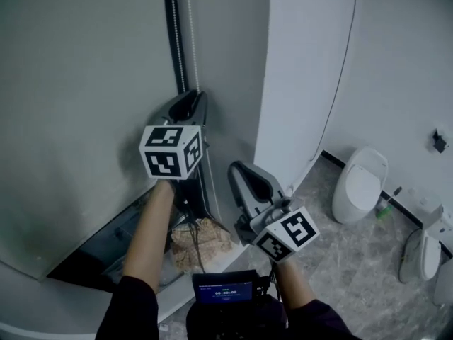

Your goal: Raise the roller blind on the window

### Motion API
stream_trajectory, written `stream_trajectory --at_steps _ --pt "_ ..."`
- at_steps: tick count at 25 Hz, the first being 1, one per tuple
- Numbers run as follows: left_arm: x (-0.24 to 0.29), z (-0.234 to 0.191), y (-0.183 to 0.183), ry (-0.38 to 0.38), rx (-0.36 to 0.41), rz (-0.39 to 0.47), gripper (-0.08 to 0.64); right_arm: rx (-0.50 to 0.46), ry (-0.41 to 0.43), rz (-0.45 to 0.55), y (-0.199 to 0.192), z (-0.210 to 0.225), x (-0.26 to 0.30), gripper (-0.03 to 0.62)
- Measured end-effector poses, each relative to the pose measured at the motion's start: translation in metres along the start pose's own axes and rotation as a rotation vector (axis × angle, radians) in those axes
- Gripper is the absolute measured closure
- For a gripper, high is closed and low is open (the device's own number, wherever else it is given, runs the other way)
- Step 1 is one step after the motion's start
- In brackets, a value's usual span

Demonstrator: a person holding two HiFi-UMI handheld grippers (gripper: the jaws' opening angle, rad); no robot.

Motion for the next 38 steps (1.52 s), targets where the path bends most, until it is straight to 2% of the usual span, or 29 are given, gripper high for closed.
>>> stream_trajectory --at_steps 3,7,12,14,17,20,23,26,29,31,34,38 --pt "0.010 -0.001 -0.006 0.017 -0.001 -0.029 0.538 0.008 -0.009 0.007 0.001 0.006 -0.002 0.583" --pt "0.014 -0.005 -0.010 0.050 -0.022 -0.020 0.546 0.026 -0.025 0.010 0.000 0.015 -0.007 0.583" --pt "0.001 0.001 -0.013 0.001 -0.010 0.002 0.551 0.039 -0.035 0.006 -0.004 0.023 -0.008 0.583" --pt "-0.013 0.009 -0.020 -0.016 0.028 0.032 0.551 0.046 -0.023 0.008 -0.005 0.023 -0.003 0.583" --pt "-0.037 0.018 -0.020 -0.007 0.106 0.102 0.551 0.053 0.009 0.013 -0.007 0.018 0.013 0.583" --pt "-0.064 0.017 -0.019 -0.001 0.077 0.144 0.551 0.067 0.040 0.031 -0.005 0.010 0.033 0.583" --pt "-0.088 0.016 -0.019 0.021 0.066 0.174 0.551 0.047 0.084 0.008 0.004 0.010 0.054 0.580" --pt "-0.110 0.016 -0.012 0.033 0.041 0.194 0.551 0.007 0.135 -0.023 0.021 0.007 0.076 0.520" --pt "-0.127 0.020 -0.012 0.029 0.030 0.204 0.551 -0.016 0.206 -0.002 0.042 -0.004 0.097 0.488" --pt "-0.133 0.024 -0.026 0.012 0.014 0.193 0.551 -0.016 0.260 0.028 0.058 -0.015 0.109 0.486" --pt "-0.138 0.026 -0.066 -0.018 -0.044 0.154 0.552 -0.019 0.317 0.048 0.072 -0.029 0.127 0.486" --pt "-0.148 0.035 -0.108 -0.036 -0.088 0.101 0.551 0.006 0.329 0.037 0.079 -0.035 0.144 0.486"
Point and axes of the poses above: the fingertips, and each gripper's own axes: x forward along the fingers, z to its right, y out of its top, the point moved 6 cm from there along -x, backward along the fingers
